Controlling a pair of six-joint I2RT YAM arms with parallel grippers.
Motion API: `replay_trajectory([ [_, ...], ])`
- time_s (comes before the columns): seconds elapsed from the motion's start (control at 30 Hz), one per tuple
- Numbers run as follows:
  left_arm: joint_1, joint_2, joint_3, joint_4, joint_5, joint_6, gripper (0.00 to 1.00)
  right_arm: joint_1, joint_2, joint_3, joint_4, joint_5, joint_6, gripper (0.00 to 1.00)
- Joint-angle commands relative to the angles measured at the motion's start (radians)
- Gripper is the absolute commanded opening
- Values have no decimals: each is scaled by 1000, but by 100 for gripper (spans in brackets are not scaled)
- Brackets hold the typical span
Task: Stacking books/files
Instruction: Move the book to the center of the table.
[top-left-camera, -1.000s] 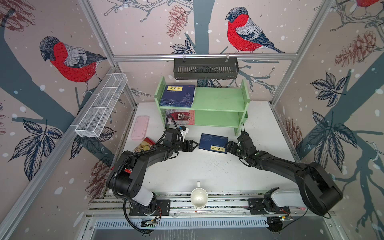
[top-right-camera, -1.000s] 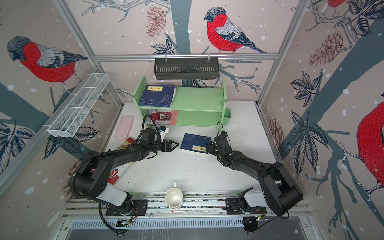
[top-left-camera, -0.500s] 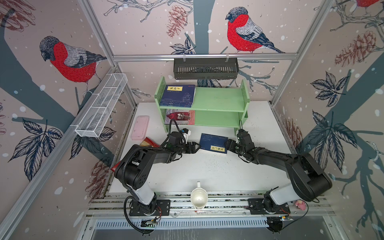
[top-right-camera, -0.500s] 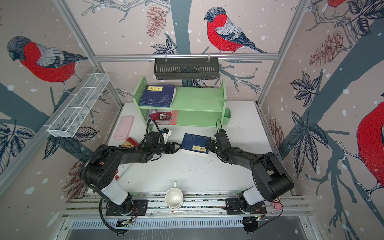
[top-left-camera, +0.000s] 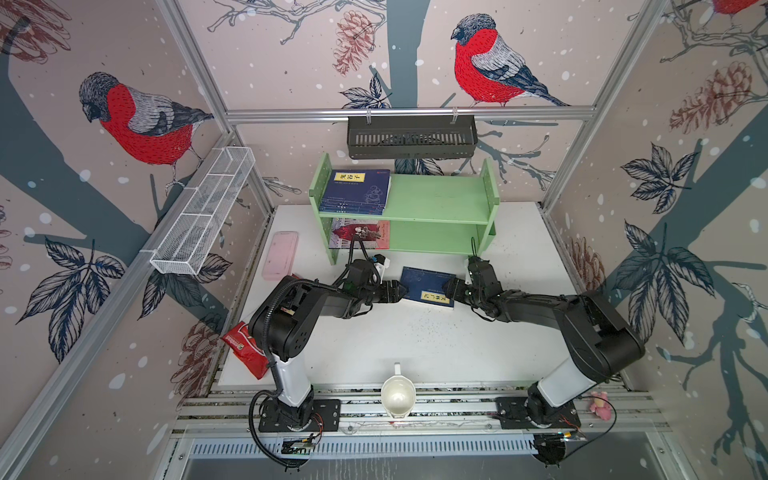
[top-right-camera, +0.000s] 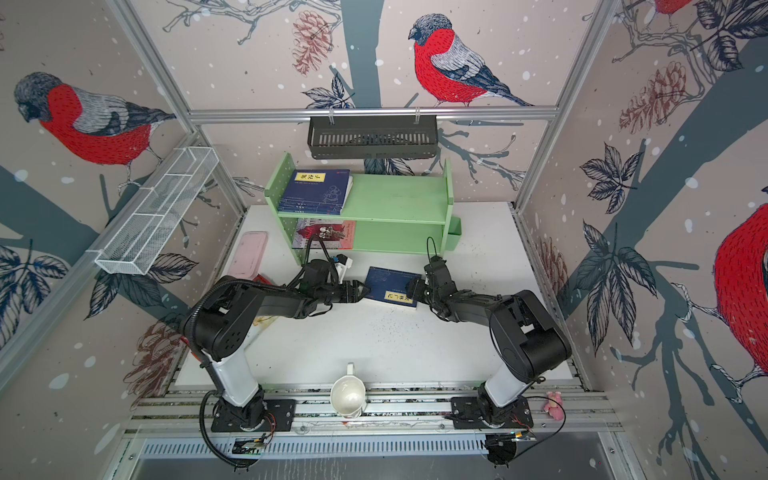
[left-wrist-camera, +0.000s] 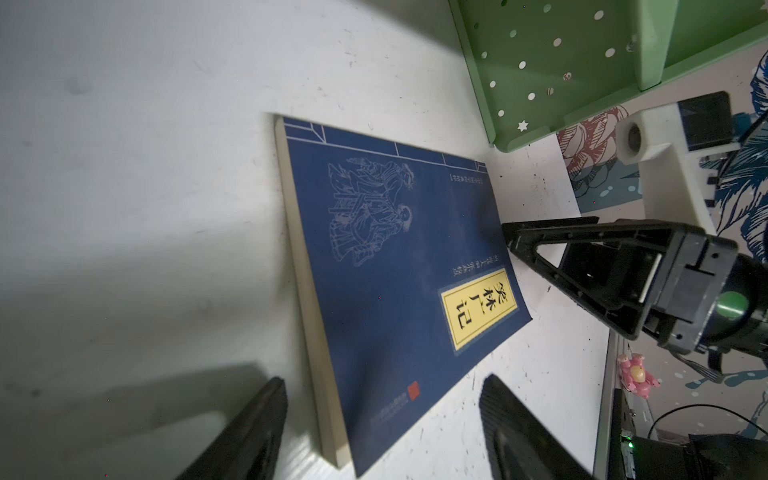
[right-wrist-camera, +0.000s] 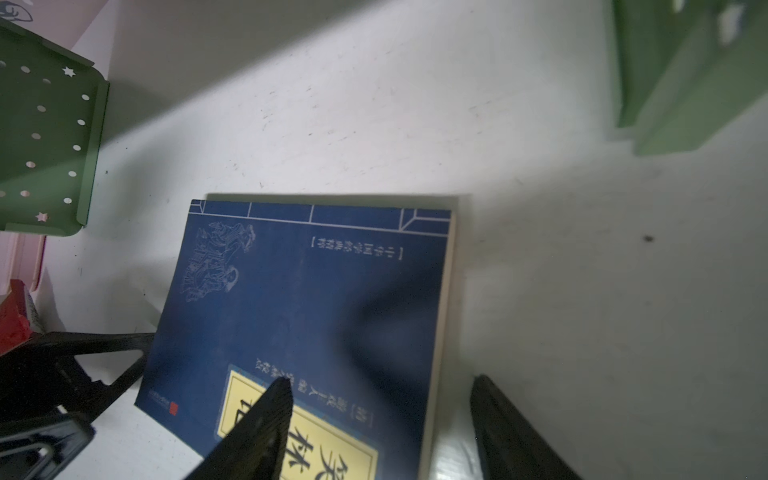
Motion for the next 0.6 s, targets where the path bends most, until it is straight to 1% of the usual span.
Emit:
replay_trajectory([
  [0.0,-3,19,3,39,21,-34,70,15,33,30,-18,-25,-34,70],
  [0.13,-16,8,-7,41,65,-47,67,51,81,85,-45,-30,-65,70],
  [0.23,-31,-19,-16,22,93,-39,66,75,113,127,-72,-26,-93,70],
  [0.37,-54,-64,-26,-54,122,-23,66,91,132,152,-89,-20,-110,70],
  [0.57,-61,-150,-72,-218,122,21,69,100,123,161,-112,-10,-128,72],
])
